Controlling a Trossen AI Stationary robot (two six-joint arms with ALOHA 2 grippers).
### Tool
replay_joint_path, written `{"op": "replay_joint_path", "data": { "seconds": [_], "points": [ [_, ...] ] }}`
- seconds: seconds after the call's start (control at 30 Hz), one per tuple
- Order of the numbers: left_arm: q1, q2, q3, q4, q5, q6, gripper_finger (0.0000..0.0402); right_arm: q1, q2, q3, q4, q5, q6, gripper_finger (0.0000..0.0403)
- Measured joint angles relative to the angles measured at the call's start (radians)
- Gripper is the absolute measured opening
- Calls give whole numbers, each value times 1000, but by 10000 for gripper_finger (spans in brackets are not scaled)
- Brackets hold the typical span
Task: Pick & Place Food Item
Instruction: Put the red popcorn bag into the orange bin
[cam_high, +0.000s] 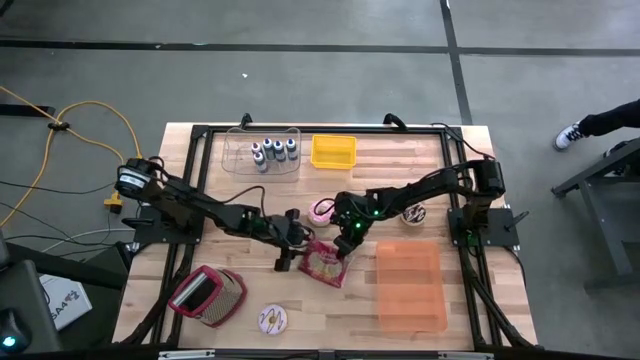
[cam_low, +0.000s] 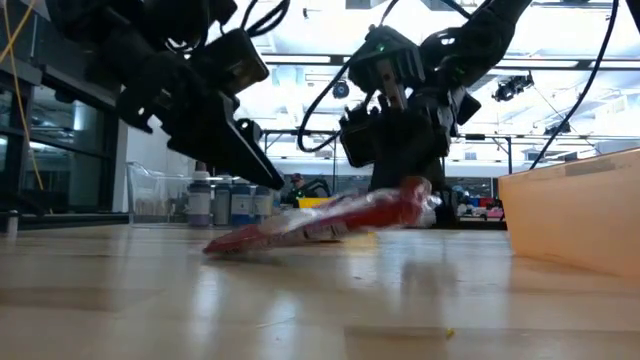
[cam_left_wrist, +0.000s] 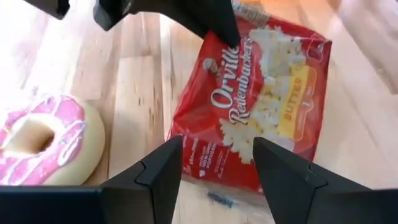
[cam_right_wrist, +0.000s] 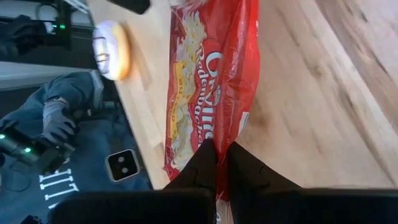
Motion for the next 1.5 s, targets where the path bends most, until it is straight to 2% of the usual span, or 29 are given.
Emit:
{"op": "replay_joint_path", "data": {
  "seconds": [0.17, 0.33, 0.53, 1.0, 1.23, 1.5],
  "points": [
    [0, -20, 0, -50, -51, 1, 188, -3, -72, 0, -37, 7, -3, 5],
    [0, -20, 0, -49, -58, 2, 188, -2, -172, 1, -130, 57, -11, 5],
    [0, -32, 0, -53, -57, 10, 188, 0, -294, -1, -334, 204, -23, 4],
    [-1, -83, 0, -91, -56, 10, 188, 11, -504, -1, -508, 405, 12, 4],
    [-1, -86, 1, -95, -56, -2, 188, 92, -601, -1, -612, 543, 143, 4],
    [-1, -86, 1, -102, -56, 0, 188, 258, -658, -1, -658, 678, 363, 4]
  ]
}}
